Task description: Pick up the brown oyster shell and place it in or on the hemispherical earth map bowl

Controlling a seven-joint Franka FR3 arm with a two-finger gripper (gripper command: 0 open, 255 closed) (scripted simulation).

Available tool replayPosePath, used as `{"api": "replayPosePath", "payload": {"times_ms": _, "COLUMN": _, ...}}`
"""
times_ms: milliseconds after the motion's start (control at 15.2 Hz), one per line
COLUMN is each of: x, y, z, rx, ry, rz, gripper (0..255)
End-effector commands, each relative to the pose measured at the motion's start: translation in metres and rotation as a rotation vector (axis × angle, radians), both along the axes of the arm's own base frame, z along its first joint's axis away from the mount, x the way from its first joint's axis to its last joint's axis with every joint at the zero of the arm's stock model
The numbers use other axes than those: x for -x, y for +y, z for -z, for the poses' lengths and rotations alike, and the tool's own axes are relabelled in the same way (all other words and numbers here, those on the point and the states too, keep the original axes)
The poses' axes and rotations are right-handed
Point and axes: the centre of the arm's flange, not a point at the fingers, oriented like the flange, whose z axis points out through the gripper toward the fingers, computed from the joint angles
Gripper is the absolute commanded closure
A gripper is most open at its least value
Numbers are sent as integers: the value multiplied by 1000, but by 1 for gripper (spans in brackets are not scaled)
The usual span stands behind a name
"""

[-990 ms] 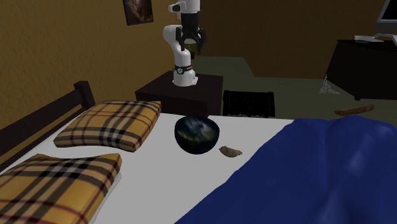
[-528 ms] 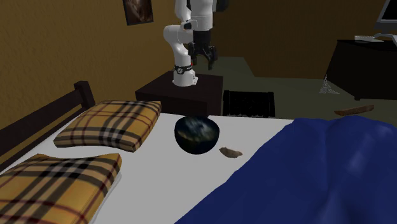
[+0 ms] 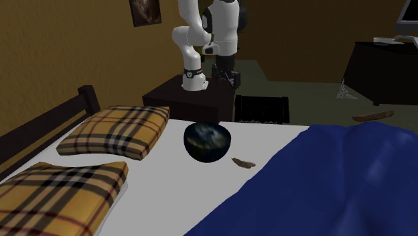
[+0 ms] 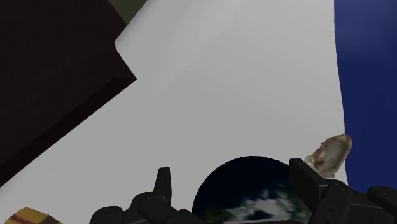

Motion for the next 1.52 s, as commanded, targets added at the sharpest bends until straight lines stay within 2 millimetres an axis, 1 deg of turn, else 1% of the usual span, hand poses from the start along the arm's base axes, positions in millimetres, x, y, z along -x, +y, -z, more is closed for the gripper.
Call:
{"api": "replayPosePath", "payload": {"times_ms": 0, "x": -14, "y": 14, "z": 18, "rx": 2, "ry": 7, "rz": 51, "gripper": 0}}
{"api": "replayPosePath", "payload": {"times_ms": 330, "x": -49, "y": 47, "z": 64, "rx": 7, "ry": 26, "rz": 167, "gripper": 0}}
{"api": "replayPosePath", "payload": {"times_ms": 660, "x": -87, "y": 76, "z": 111, "rx": 12, "ry": 46, "rz": 283, "gripper": 0}}
{"api": "replayPosePath", "payload": {"times_ms": 1254, "x": -160, "y": 116, "z": 197, "rx": 21, "ry": 81, "rz": 491, "gripper": 0}}
{"api": "replayPosePath", "payload": {"times_ms": 1320, "x": -165, "y": 119, "z": 204, "rx": 22, "ry": 83, "rz": 507, "gripper": 0}}
{"api": "replayPosePath", "payload": {"times_ms": 1452, "x": -163, "y": 119, "z": 214, "rx": 22, "ry": 83, "rz": 507, "gripper": 0}}
